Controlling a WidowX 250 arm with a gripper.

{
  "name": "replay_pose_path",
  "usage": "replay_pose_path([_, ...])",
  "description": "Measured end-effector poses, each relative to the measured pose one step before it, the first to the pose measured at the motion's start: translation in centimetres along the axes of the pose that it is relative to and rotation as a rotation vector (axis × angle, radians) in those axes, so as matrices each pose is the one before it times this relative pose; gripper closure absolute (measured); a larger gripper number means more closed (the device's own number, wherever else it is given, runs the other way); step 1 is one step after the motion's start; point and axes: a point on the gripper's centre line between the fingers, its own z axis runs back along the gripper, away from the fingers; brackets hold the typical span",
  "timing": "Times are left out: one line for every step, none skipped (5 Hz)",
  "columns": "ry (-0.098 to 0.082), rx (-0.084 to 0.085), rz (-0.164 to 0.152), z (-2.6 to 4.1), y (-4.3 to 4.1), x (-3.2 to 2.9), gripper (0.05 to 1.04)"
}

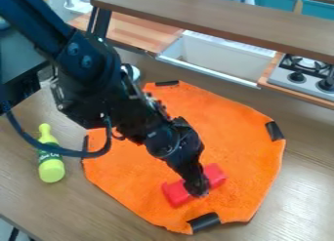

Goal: Put the red figure on the top of the edge of the cloth

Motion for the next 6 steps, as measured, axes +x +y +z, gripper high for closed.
replay_pose_path([-0.0072, -0.0207, 0.0191, 0.161, 0.677, -0.224, 0.080])
replay_pose_path([-0.0297, 0.0349, 0.0476, 2.014, 2.829, -0.188, 0.085])
replay_pose_path([0.0810, 0.0760, 0.0766, 1.691, 2.744, -0.587, 0.085])
replay_pose_path([0.1142, 0.1233, 0.1366, 1.487, 4.621, -0.039, 0.085])
replay_pose_path([0.0727, 0.0174, 0.0216, 0.258, 3.273, 1.171, 0.085])
replay_pose_path([-0.0069, 0.0239, 0.0070, 0.594, 1.777, 1.521, 0.085])
